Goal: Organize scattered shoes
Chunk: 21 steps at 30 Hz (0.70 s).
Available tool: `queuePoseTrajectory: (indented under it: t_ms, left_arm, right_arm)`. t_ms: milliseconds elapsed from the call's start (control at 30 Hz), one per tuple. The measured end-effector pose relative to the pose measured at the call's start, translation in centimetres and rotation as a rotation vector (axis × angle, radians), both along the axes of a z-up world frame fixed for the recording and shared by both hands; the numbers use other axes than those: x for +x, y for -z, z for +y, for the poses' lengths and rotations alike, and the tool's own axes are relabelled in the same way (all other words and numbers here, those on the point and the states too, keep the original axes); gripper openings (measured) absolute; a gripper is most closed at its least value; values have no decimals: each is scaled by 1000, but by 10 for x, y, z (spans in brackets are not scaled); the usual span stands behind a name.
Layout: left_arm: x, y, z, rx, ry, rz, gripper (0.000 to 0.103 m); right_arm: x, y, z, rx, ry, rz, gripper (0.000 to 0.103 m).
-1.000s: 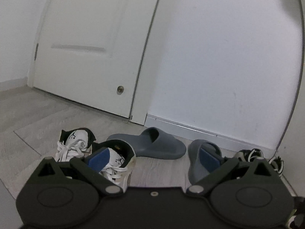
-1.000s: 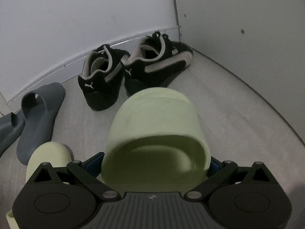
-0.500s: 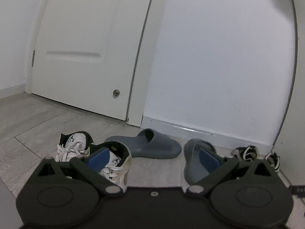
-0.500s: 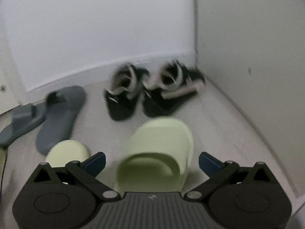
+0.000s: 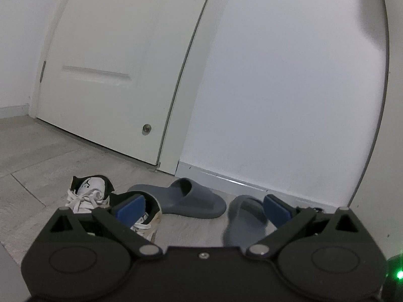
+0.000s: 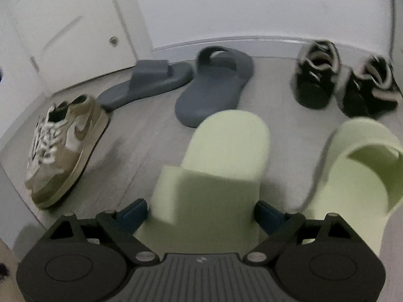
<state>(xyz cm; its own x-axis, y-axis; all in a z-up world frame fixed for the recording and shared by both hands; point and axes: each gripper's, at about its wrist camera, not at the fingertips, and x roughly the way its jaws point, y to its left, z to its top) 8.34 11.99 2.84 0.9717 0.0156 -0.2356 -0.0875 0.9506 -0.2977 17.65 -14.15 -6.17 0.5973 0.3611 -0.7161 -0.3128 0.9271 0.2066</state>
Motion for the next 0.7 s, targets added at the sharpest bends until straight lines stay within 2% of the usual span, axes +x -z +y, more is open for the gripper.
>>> queuePoseTrajectory:
  t_ms: [233,533,633,700]
  left_arm:
    - [11,7,11,-44,-43,38,102]
    - [10,15,44,-232,-118,25,102]
    - [10,16,49,-245,-127,26,102]
    - [11,16,50,-247,-126,29,102]
  right_arm:
    - [10,3,62,15,-70,-16,91]
    - [37,6,153,27,-110,-21,91]
    - [40,5,176,-3,-123,-37,91]
    - [41,3,175,-3,-131,-26,92]
